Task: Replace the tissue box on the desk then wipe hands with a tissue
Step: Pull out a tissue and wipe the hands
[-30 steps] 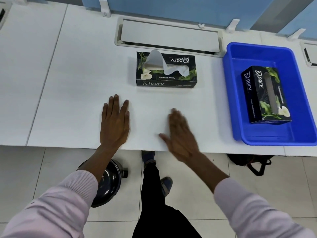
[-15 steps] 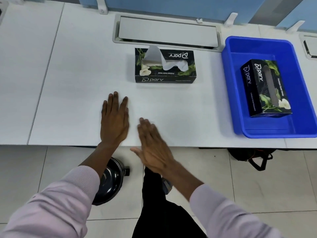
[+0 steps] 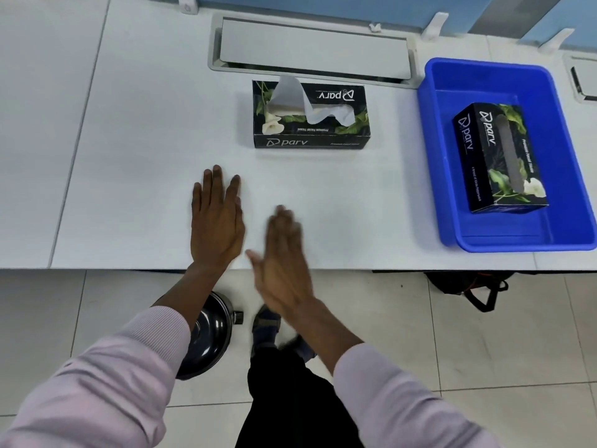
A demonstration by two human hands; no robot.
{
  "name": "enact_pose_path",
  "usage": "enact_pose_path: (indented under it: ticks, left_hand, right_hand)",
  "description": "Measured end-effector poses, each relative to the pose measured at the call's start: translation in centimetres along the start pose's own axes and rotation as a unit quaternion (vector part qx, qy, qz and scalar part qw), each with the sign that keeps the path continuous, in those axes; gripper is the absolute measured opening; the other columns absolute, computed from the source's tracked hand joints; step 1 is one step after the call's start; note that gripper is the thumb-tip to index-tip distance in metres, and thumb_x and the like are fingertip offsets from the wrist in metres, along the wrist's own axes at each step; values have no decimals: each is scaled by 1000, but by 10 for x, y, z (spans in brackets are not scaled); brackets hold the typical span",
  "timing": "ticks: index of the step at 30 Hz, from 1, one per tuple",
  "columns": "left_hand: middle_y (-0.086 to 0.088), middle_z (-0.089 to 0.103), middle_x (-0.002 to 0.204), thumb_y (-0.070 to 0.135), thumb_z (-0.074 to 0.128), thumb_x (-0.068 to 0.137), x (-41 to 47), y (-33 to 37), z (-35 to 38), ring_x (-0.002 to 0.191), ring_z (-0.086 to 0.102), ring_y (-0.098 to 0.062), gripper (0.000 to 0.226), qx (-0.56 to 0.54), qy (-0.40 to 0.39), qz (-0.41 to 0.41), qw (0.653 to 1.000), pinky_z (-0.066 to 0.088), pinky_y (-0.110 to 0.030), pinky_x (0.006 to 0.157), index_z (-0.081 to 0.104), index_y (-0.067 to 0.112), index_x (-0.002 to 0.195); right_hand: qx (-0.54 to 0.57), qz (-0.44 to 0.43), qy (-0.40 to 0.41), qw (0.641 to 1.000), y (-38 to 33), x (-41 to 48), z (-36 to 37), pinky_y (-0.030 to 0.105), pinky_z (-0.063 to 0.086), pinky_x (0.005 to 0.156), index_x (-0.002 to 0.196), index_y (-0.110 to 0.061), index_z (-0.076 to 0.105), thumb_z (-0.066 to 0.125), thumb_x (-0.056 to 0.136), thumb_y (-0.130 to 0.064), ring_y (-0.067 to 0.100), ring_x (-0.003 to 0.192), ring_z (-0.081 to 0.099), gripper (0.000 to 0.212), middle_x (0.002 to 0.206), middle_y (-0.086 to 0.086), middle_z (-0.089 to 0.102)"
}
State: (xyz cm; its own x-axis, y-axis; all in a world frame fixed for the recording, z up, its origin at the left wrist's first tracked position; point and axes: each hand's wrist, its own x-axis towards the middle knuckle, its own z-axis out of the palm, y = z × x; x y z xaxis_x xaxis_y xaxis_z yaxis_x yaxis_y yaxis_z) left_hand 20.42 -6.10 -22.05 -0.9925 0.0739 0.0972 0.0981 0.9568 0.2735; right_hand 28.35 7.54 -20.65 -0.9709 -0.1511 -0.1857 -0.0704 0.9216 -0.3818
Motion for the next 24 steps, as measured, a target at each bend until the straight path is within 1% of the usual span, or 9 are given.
enact_pose_path:
  ticks: [3, 5, 6, 10, 12, 15, 19, 22, 24]
  left_hand:
    - [-22, 25, 164, 16, 32, 104, 0, -4, 0, 155, 21, -38, 49, -10, -3, 11, 1000, 18, -52, 126, 40, 10, 151]
    - [-22, 27, 164, 14, 33, 102, 0, -6, 0, 154, 22, -38, 49, -17, 0, 12, 1000, 19, -52, 125, 41, 10, 150]
    - [-22, 27, 164, 14, 34, 102, -1, -6, 0, 154, 23, -38, 49, -18, 3, 11, 1000, 19, -52, 125, 41, 10, 150]
    - [-23, 26, 164, 15, 33, 103, -1, -4, 0, 154, 22, -39, 49, -19, -3, 10, 1000, 20, -53, 125, 41, 10, 150]
    - [-23, 26, 164, 16, 31, 103, 0, -3, 1, 154, 22, -39, 49, -19, -10, 4, 1000, 19, -53, 125, 40, 10, 150]
    - [-23, 26, 164, 16, 31, 104, -1, -3, 0, 154, 21, -38, 47, -36, -11, -4, 999, 18, -53, 126, 42, 9, 149]
    - [-21, 25, 165, 15, 34, 104, -1, -3, -3, 155, 19, -36, 46, -70, -17, -8, 997, 15, -51, 127, 43, 9, 149]
    - [-20, 25, 165, 15, 34, 105, -1, -2, -7, 156, 17, -35, 45, -106, -26, -7, 994, 14, -48, 128, 45, 7, 148]
    - [-20, 27, 164, 13, 35, 105, -2, -4, -11, 156, 18, -34, 43, -141, -29, -1, 990, 13, -48, 128, 48, 4, 146]
  right_hand:
    - [-43, -124, -26, 991, 1, -6, 6, 49, 14, 127, 157, 4, 17, 26, 106, -47, 32, 158, 3, 73, 168, 22, 8]
    - [-84, -158, -30, 983, 32, -9, -7, 49, 16, 127, 157, 3, 17, 31, 105, -49, 32, 158, 6, 75, 168, 21, 10]
    - [-87, -132, -27, 987, 54, -10, -14, 48, 15, 127, 158, 3, 15, 32, 104, -51, 32, 158, 6, 78, 168, 20, 8]
    - [-82, 64, 0, 995, 125, -28, -48, 47, 12, 128, 159, 0, 5, 28, 101, -59, 29, 158, -2, 87, 169, 16, -2]
    - [-54, 128, 19, 990, 119, -31, -47, 47, 10, 128, 159, 1, 3, 22, 98, -65, 28, 158, -4, 91, 169, 16, -5]
    - [14, 206, 33, 978, 69, -19, -30, 49, 3, 128, 158, 1, -3, 13, 95, -72, 27, 157, -16, 98, 168, 16, -14]
    - [3, 118, 22, 993, 8, -21, -3, 48, -3, 128, 158, 0, -6, 14, 97, -71, 29, 156, -19, 96, 167, 18, -17]
    - [2, 30, 16, 999, -23, -26, 11, 49, -2, 128, 158, 4, 1, 22, 101, -62, 34, 157, -12, 90, 167, 24, -9]
    - [-2, -2, 7, 1000, -24, -27, 10, 51, 4, 128, 157, 7, 9, 29, 105, -49, 38, 157, -4, 79, 167, 27, 0]
